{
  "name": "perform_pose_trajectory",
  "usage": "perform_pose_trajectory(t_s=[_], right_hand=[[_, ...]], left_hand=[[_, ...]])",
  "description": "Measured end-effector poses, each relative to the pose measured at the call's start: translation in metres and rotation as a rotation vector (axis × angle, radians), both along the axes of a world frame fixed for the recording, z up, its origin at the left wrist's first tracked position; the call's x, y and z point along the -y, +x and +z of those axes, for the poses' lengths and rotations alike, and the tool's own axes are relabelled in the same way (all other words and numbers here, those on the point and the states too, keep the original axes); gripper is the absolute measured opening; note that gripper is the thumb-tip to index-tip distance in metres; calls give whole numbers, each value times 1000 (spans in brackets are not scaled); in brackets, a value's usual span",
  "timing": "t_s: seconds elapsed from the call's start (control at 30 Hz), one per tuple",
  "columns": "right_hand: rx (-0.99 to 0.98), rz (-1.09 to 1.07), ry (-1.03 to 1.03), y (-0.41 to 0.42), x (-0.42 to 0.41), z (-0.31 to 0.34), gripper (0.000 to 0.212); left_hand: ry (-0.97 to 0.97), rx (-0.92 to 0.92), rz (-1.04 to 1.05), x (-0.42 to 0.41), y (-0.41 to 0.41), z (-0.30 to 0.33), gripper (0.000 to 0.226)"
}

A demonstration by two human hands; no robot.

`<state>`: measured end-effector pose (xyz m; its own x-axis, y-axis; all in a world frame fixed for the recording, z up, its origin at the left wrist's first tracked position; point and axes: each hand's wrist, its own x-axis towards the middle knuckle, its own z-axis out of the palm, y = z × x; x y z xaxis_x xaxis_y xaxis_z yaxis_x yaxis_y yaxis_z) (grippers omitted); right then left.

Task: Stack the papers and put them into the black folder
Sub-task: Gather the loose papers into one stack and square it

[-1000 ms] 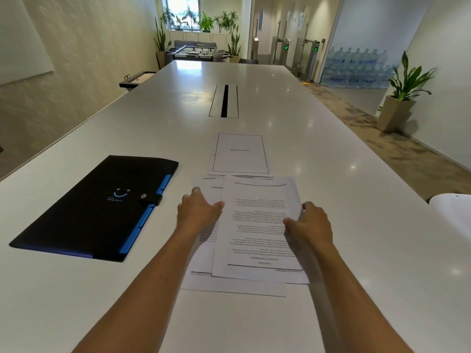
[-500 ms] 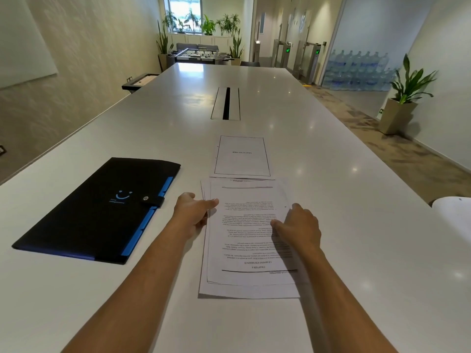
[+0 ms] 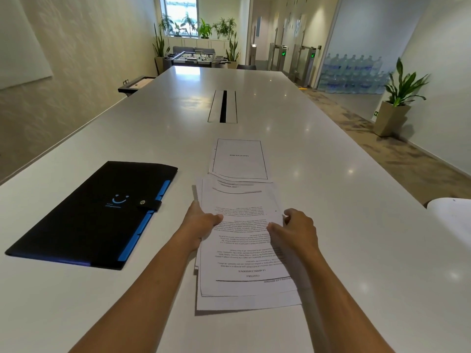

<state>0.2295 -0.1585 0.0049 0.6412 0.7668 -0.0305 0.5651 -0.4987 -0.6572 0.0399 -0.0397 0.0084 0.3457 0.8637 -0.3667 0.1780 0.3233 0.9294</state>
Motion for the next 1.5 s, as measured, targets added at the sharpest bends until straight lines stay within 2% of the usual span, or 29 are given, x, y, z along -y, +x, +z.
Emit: perform_pose_trajectory(t_s=[0.13, 0.33, 0.37, 0.43, 0.5, 0.6, 0.7, 0.87, 1.03, 1.17, 1.3, 1.5], right_hand=[[-255, -59, 111, 14, 2, 0, 56], [-477, -57, 194, 15, -2, -6, 70], [-569, -29, 219, 15, -3, -4, 70], [-898, 78, 311, 10, -4, 0, 62], [-1080, 232, 363, 2, -1, 6, 40], [-1021, 271, 479, -2, -4, 19, 34], [-839, 237, 638, 0, -10, 43, 33], [-504, 303, 869, 1, -10, 107, 29], [-369, 376, 996, 6, -11, 146, 40], [-433, 388, 951, 13, -15, 131, 52], [-458, 349, 867, 4, -23, 104, 53], [-452, 301, 837, 11, -28, 86, 54]], left_hand=[[92, 62, -27, 5, -12, 4, 46], [118, 177, -126, 3, -42, 27, 45], [119, 194, -146, 2, -47, 31, 47], [139, 222, -179, 0, -54, 38, 52], [174, 233, -187, -1, -54, 44, 54], [318, 191, -198, -1, -50, 55, 54], [529, 153, -204, -2, -47, 69, 54], [726, 256, -92, -5, -33, 102, 52], [862, 352, 11, -7, -20, 129, 43], [817, 401, 32, -8, -11, 123, 47], [756, 329, 20, -10, -1, 106, 54], [643, 351, 32, -20, 2, 94, 50]])
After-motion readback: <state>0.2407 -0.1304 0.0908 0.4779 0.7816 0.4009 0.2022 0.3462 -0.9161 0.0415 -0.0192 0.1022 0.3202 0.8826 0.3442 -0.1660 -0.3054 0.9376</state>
